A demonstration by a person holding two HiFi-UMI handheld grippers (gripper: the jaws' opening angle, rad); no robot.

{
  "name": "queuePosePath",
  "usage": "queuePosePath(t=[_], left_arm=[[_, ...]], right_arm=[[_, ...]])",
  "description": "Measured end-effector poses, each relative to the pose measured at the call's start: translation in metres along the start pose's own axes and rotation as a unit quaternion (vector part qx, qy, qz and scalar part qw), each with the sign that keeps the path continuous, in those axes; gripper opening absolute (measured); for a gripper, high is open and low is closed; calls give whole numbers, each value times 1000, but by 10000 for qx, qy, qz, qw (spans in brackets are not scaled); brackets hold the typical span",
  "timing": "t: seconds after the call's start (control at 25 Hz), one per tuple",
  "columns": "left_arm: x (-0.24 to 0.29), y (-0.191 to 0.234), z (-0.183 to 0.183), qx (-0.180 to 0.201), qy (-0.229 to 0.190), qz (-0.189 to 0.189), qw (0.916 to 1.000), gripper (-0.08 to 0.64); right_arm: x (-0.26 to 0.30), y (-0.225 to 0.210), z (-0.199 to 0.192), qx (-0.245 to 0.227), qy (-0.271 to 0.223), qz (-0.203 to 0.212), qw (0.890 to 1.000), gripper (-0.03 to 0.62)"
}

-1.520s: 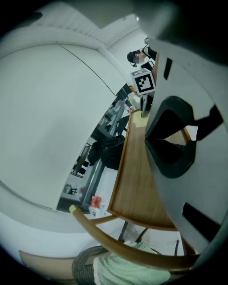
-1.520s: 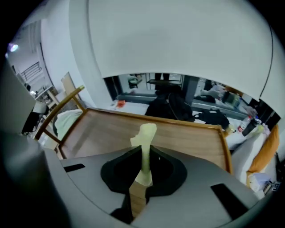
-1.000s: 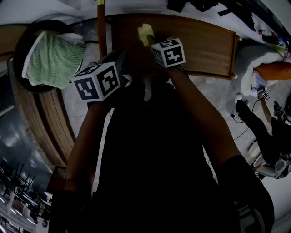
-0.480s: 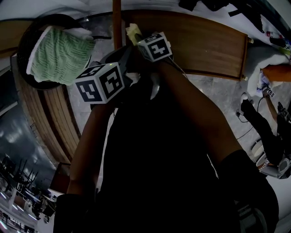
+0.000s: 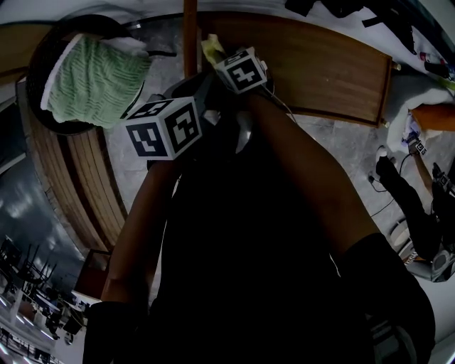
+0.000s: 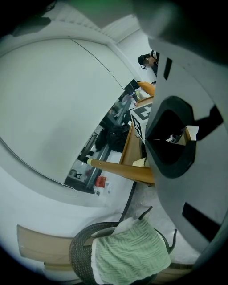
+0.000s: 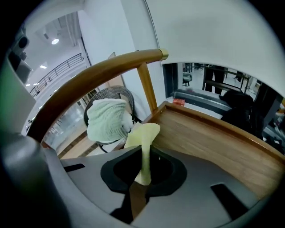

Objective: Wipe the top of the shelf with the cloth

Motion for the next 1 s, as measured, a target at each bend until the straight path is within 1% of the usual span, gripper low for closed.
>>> queuePosePath(t=[0.24,0.36,0.44,0.72,0.88,1.0], left_arm=[[12,-8,-3,-9,100,-8,9999,11],[23,-17,-5,-21,148,-51,9999,12],[33,-26,-5,36,210,-84,9997,12],[69,-66,0,267,332,-179,9989,12],[89,-90,2,347,404,-220,9983,12],[104,-108,3,396,453,-259,9979,12]], right_arm=[[-9,-14,-15,36,-3,-73,10000,44],[-20,-30,-28,11,-18,-219,9998,44],[-26,-44,-41,7,40,-350,9994,44],[-56,-97,-89,356,184,-583,9975,44],[-78,-126,-113,489,146,-744,9959,44],[-89,-148,-134,632,200,-776,9948,44]])
Point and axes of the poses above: the fingertips, and each gripper's own axes: x forward along the fingers, y to its left, z out of its top, the point moved 10 cm from there along -x, backward along the fingers, and after that the axes turned 15 degrees about y, right-handed, at the moved point
